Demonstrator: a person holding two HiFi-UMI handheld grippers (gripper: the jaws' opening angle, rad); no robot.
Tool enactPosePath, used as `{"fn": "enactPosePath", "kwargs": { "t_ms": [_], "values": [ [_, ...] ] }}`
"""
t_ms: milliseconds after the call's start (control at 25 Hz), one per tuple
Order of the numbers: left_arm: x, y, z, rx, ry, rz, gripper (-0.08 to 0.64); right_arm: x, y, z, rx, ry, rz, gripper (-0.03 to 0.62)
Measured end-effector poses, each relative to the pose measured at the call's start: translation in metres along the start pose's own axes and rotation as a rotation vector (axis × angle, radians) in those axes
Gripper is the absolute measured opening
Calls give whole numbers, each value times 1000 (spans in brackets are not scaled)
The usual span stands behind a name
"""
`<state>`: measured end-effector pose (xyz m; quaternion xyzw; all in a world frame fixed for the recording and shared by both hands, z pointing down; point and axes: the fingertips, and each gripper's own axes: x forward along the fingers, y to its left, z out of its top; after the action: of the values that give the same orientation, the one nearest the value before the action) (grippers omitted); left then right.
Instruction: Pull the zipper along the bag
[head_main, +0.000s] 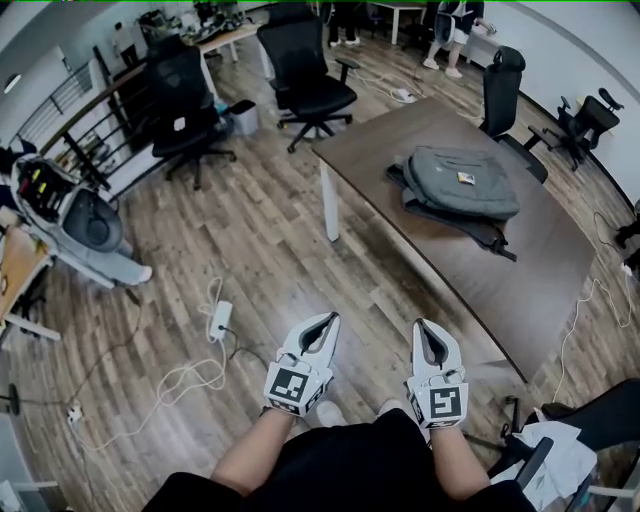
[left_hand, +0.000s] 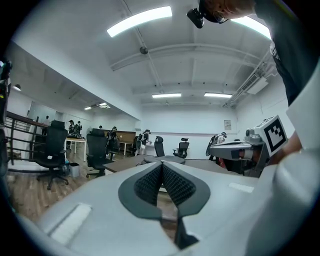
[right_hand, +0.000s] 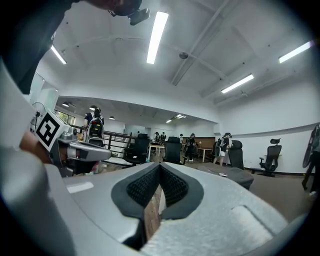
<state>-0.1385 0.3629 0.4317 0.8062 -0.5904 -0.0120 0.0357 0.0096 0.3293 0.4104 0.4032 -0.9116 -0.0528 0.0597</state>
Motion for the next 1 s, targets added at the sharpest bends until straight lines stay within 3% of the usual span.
{"fn": "enactPosePath", "kwargs": {
  "t_ms": [360, 1000],
  "values": [
    [45, 11, 8, -13, 4, -39, 17, 21, -38, -6, -23, 19, -58, 2],
    [197, 22, 4, 0, 81, -100, 17, 109, -147, -30, 10, 73, -78, 2]
  ]
}}
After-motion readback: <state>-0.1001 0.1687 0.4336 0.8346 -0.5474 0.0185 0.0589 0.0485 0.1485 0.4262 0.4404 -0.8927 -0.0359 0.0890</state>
